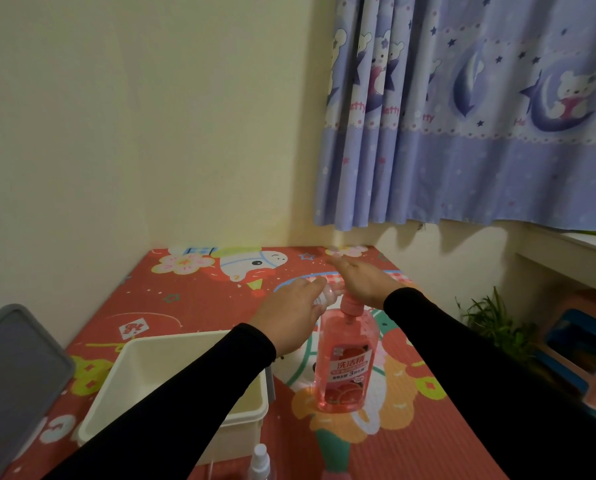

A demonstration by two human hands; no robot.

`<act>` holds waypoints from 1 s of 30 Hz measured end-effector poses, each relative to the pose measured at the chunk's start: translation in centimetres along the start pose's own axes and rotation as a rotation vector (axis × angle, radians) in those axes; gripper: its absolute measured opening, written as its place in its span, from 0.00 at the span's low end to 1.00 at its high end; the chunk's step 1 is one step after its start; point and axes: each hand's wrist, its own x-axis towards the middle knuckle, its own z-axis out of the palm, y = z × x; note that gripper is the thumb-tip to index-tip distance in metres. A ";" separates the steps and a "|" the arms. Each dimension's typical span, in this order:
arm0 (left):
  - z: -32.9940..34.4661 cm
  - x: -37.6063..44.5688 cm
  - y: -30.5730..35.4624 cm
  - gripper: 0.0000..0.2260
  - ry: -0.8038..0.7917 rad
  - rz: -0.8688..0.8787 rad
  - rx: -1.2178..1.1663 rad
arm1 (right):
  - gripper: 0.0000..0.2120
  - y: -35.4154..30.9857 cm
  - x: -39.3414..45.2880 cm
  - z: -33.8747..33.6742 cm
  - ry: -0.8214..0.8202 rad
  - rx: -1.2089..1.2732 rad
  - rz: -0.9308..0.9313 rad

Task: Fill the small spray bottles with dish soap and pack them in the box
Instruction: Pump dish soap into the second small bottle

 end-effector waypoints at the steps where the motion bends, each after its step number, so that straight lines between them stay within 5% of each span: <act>1: -0.1 0.0 0.0 0.17 -0.004 0.000 0.002 | 0.25 0.0 0.0 0.0 -0.008 -0.014 0.002; 9: -0.7 0.6 0.0 0.12 0.054 0.021 -0.045 | 0.27 -0.9 -0.2 -1.8 0.072 0.050 -0.015; 30: -0.1 0.2 0.1 0.19 -0.015 -0.008 0.024 | 0.28 -0.1 0.0 -0.1 0.013 0.000 -0.006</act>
